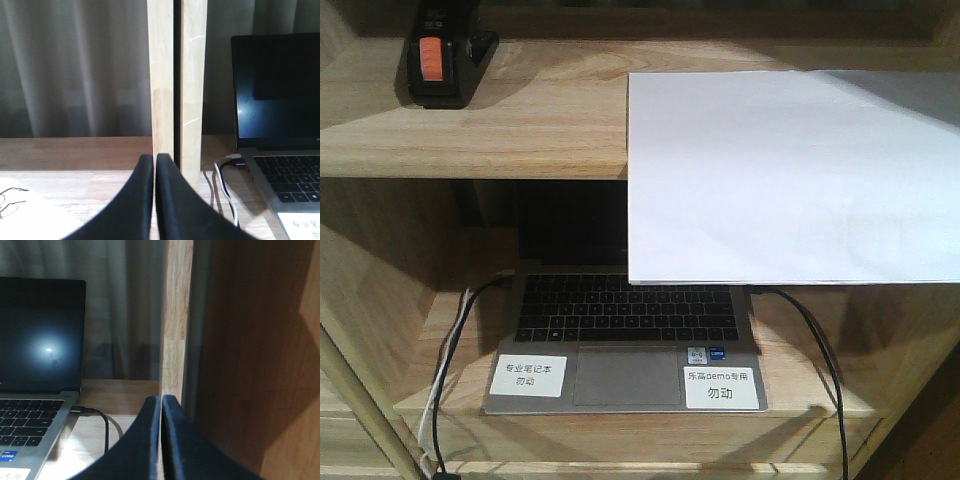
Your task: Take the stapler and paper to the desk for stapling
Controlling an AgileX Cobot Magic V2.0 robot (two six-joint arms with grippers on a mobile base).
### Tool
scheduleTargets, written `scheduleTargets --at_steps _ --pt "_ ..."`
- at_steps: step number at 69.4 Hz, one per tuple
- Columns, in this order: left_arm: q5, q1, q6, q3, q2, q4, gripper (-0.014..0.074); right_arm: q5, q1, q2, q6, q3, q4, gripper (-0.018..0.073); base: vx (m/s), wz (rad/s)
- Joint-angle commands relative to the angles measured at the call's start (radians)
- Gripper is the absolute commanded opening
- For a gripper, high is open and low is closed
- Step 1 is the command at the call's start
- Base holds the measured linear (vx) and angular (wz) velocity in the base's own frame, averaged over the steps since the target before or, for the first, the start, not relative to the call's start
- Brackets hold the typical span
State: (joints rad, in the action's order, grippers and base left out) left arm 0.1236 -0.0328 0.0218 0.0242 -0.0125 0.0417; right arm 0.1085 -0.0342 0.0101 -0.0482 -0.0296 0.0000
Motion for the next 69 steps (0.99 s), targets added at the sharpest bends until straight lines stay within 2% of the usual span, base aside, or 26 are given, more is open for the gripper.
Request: scheduleTargets --at_steps 1,69 --pt "-0.078 0.001 0.002 0.01 -0.016 -0.008 -0.0006 -0.073 -0.004 0.01 -0.005 -0.002 -0.007 -0.0006 0.0 0.0" --pt "-0.078 0.001 0.002 0.01 -0.016 -0.008 -0.0006 -0.075 -0.004 0.01 -0.005 -0.002 -0.007 -0.0007 0.0 0.0"
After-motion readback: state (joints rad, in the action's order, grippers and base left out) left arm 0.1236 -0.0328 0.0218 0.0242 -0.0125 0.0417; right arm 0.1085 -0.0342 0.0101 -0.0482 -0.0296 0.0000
